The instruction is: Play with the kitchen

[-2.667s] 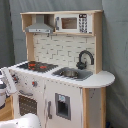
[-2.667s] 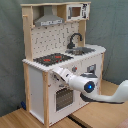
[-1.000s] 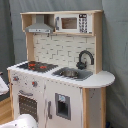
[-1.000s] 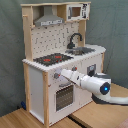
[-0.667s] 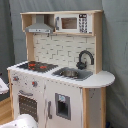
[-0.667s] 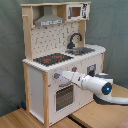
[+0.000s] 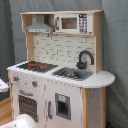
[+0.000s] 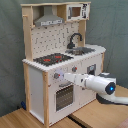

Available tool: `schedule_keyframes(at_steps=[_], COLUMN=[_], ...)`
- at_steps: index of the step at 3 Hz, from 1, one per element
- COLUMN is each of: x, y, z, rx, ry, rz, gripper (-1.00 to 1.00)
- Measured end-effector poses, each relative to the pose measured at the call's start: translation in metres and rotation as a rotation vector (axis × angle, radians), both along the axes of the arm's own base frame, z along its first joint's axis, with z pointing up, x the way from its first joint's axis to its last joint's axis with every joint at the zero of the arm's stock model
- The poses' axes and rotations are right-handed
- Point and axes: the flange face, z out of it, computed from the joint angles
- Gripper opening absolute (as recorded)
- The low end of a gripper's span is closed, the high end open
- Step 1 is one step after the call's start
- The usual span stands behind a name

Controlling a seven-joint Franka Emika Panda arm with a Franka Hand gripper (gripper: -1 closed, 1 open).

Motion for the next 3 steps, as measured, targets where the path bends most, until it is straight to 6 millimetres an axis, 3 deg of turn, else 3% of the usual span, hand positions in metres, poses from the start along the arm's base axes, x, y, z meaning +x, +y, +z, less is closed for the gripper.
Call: schedule_keyframes(at_steps=[2,3], x=[-0.015,-0.019], y=[-0.022,-0.038], z=[-0.002,0.007], rx=[-0.174,-0.236], ry=[0.003,-0.002], rz=[0.001,-0.009], gripper=[1.00,1.00])
